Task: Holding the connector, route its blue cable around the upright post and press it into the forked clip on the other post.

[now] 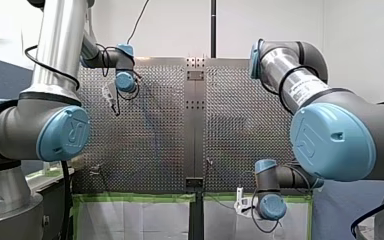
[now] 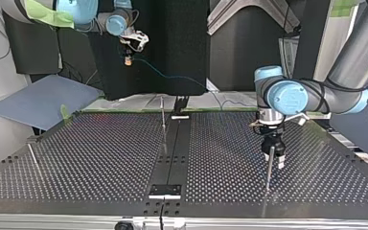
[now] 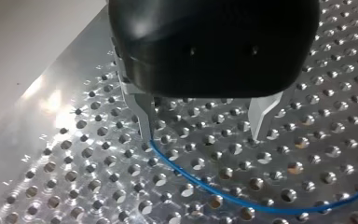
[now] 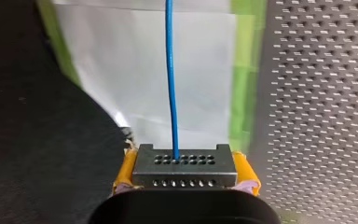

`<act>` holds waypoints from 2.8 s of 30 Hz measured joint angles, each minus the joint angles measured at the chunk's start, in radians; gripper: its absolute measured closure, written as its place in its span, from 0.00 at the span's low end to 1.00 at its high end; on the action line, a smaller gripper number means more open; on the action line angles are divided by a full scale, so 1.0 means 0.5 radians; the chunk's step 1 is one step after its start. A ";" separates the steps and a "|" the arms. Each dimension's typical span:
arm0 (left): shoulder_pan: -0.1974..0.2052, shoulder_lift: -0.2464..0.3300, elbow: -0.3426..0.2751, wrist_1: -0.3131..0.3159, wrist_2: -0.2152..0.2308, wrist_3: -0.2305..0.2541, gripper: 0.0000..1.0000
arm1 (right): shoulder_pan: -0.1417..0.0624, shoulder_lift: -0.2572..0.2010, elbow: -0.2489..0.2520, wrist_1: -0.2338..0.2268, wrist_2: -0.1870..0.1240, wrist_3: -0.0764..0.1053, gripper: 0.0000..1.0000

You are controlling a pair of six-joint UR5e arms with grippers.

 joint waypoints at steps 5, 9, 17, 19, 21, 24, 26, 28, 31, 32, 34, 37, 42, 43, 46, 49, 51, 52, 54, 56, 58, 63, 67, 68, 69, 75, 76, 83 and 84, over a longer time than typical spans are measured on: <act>-0.010 0.001 0.000 -0.069 -0.053 -0.018 0.00 | -0.017 -0.093 0.000 -0.004 -0.003 0.000 1.00; -0.028 0.001 -0.005 -0.137 -0.118 -0.025 0.00 | -0.027 -0.170 0.000 -0.012 -0.008 0.000 1.00; -0.044 0.080 -0.100 -0.117 -0.164 -0.075 0.00 | -0.031 -0.287 0.024 -0.057 -0.036 0.004 1.00; -0.044 0.109 -0.129 -0.090 -0.160 -0.077 0.00 | -0.032 -0.322 0.036 -0.087 -0.045 0.008 1.00; -0.046 0.145 -0.165 -0.054 -0.158 -0.062 0.00 | -0.032 -0.358 0.042 -0.109 -0.049 0.010 1.00; -0.048 0.200 -0.221 0.001 -0.159 -0.022 0.00 | -0.032 -0.412 0.045 -0.124 -0.051 0.012 1.00; -0.049 0.240 -0.260 0.040 -0.157 0.005 0.00 | -0.032 -0.447 0.046 -0.128 -0.052 0.012 1.00; -0.050 0.272 -0.293 0.074 -0.156 0.028 0.00 | -0.032 -0.487 0.046 -0.129 -0.052 0.011 1.00; -0.054 0.327 -0.347 0.115 -0.151 0.076 0.00 | -0.032 -0.544 0.046 -0.131 -0.052 0.009 1.00; -0.056 0.348 -0.369 0.125 -0.150 0.096 0.00 | -0.032 -0.560 0.046 -0.131 -0.052 0.009 1.00; -0.061 0.382 -0.403 0.132 -0.147 0.129 0.00 | -0.032 -0.598 0.046 -0.129 -0.052 0.007 1.00; -0.070 0.440 -0.461 0.136 -0.138 0.186 0.00 | -0.032 -0.650 0.047 -0.126 -0.055 0.001 1.00; -0.097 0.518 -0.554 0.137 -0.077 0.280 0.00 | -0.022 -0.651 0.055 -0.129 -0.056 -0.019 1.00; -0.103 0.525 -0.569 0.138 -0.063 0.295 0.00 | -0.019 -0.641 0.056 -0.133 -0.055 -0.023 1.00; -0.123 0.537 -0.617 0.138 -0.018 0.342 0.00 | -0.012 -0.601 0.056 -0.162 -0.054 -0.033 1.00; -0.148 0.534 -0.657 0.140 0.020 0.383 0.00 | -0.006 -0.552 0.057 -0.207 -0.054 -0.035 1.00; -0.173 0.523 -0.686 0.143 0.035 0.412 0.00 | -0.002 -0.514 0.057 -0.239 -0.055 -0.036 1.00; -0.184 0.515 -0.701 0.144 0.038 0.426 0.00 | -0.001 -0.497 0.057 -0.249 -0.055 -0.036 1.00; -0.211 0.491 -0.737 0.147 0.043 0.462 0.00 | 0.000 -0.457 0.057 -0.265 -0.057 -0.036 1.00; -0.238 0.457 -0.777 0.148 0.044 0.502 0.00 | 0.001 -0.427 0.056 -0.276 -0.061 -0.033 1.00; -0.266 0.426 -0.810 0.152 0.038 0.535 0.00 | 0.001 -0.405 0.056 -0.282 -0.067 -0.031 1.00; -0.351 0.337 -0.901 0.213 -0.027 0.626 0.00 | 0.001 -0.390 0.056 -0.284 -0.078 -0.027 1.00; -0.416 0.272 -0.966 0.275 -0.090 0.690 0.00 | 0.001 -0.388 0.056 -0.280 -0.085 -0.025 1.00; -0.434 0.253 -0.985 0.293 -0.109 0.702 0.00 | 0.001 -0.388 0.056 -0.279 -0.086 -0.025 1.00; -0.450 0.238 -0.999 0.309 -0.124 0.708 0.00 | 0.001 -0.388 0.056 -0.277 -0.088 -0.025 1.00; -0.568 0.119 -1.072 0.427 -0.206 0.719 0.00 | 0.002 -0.387 0.056 -0.271 -0.099 -0.024 1.00; -0.588 0.099 -1.075 0.448 -0.209 0.720 0.00 | 0.002 -0.387 0.056 -0.270 -0.101 -0.023 1.00; -0.696 -0.038 -1.016 0.584 -0.154 0.706 0.00 | 0.002 -0.388 0.054 -0.253 -0.107 -0.010 1.00; -0.702 -0.054 -1.001 0.600 -0.145 0.695 0.00 | 0.002 -0.388 0.053 -0.252 -0.108 -0.010 1.00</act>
